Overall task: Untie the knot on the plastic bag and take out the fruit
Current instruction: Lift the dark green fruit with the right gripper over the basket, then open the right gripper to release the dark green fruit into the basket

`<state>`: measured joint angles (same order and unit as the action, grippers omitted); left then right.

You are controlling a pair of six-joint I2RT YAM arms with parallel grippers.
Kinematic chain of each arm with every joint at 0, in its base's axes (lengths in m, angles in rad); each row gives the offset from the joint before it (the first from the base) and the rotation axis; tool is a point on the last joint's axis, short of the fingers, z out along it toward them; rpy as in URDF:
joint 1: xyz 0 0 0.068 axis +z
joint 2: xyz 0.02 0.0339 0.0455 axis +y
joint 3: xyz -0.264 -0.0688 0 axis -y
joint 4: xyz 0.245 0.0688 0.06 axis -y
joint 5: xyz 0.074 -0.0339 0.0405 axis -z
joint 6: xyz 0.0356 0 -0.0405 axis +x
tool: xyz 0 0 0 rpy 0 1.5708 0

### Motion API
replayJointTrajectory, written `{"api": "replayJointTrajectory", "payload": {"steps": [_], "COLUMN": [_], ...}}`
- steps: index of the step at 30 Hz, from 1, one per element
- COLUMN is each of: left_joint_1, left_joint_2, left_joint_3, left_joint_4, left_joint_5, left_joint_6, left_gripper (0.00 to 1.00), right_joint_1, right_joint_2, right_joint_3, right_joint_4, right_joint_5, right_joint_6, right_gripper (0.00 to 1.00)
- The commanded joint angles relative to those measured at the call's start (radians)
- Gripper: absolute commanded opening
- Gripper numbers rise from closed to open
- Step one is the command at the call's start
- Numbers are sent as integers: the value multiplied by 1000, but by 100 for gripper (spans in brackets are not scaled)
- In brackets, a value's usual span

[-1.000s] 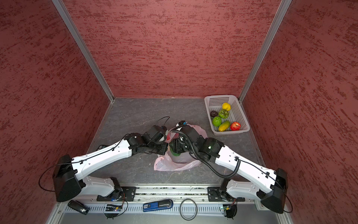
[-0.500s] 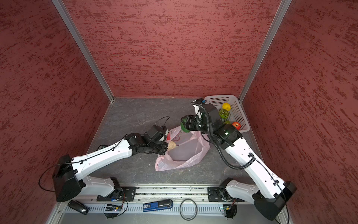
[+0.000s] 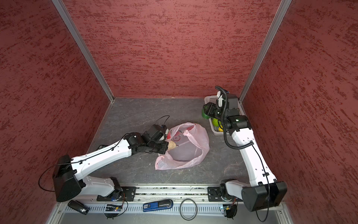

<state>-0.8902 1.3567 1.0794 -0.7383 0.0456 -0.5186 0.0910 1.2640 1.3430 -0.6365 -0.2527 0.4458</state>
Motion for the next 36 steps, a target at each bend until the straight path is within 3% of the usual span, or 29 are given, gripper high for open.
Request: {"api": "replayJointTrajectory", "payload": {"steps": [1,8,16,22,30,36], "left_joint_1": [2,2,2,3,5,4], "left_joint_2": [-1,-5,-19,-22,-27,-33], "left_joint_3": [27,22,11,12,9,6], "left_joint_4": [23,20,20,14,15,16], "left_joint_5": [-12,-16,-27,-31,-33,-33], "left_joint_6": [11,13,9,10,13,14], "left_gripper": [0,0,0,0,0,0], "right_joint_1": [-93,-241,-306,-344,-360,-360], "right_joint_2": [41,218,425,536,605,575], "right_joint_3": [-49,-64,19,83,126,112], "right_joint_4": [83,200,251,254,232,232], "right_joint_5": [9,61,242,290,316,292], "right_joint_6": [-38,-87,-125,-118,-121,-115], "right_gripper": [57,58,61,63,83,84]}}
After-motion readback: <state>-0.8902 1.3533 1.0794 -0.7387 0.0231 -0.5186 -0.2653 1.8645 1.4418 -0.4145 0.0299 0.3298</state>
